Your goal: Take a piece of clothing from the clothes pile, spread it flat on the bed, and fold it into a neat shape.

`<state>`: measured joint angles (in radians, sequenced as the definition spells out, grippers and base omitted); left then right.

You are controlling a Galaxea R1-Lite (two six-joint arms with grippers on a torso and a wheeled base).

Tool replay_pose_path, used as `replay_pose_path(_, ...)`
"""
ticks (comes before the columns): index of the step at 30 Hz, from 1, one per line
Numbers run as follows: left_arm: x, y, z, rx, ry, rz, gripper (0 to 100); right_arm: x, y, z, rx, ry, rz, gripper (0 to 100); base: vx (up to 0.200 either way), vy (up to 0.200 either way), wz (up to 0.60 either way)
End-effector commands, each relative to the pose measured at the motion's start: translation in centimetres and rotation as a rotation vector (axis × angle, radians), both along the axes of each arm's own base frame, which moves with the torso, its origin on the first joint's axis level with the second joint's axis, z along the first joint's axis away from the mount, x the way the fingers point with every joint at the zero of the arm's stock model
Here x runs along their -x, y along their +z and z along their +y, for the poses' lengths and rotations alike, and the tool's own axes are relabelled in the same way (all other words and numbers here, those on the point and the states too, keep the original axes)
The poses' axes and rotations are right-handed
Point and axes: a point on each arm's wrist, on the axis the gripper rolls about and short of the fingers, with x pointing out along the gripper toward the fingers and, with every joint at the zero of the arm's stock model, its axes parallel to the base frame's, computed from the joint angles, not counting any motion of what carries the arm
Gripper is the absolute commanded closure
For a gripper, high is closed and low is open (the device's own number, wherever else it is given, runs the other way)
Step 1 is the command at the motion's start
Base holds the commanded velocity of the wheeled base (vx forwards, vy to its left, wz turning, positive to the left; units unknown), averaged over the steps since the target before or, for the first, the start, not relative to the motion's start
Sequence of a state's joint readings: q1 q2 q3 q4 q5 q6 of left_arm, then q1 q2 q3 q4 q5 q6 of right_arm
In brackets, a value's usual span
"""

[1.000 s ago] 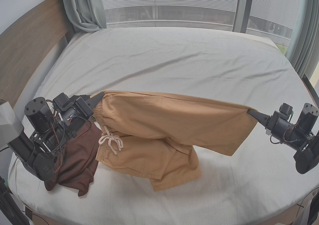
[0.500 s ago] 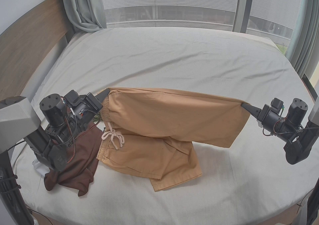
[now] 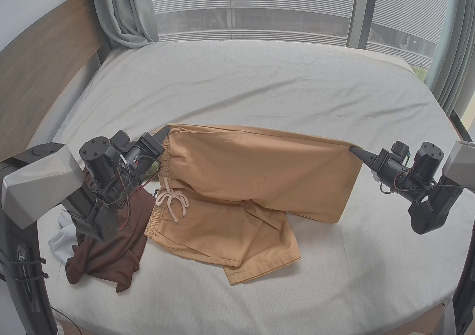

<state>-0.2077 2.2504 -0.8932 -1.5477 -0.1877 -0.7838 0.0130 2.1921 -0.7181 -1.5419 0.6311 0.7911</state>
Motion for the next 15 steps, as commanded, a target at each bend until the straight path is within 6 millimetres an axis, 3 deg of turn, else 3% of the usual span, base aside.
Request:
replay_pose_path(1,-1.9,-1.2,-0.2,0.005,0.011,-0.009,100,-2.0,-0.7,0.1,-0.017,0.003,-0.012,100,0.000,0.000,0.00)
replay_pose_path(15,-5.5,-2.6,0.3,0.027,0.056,-0.052,100,-4.9,-1.7,0.1,-0.019,0.004,-0.044,100,0.000,0.000,0.00)
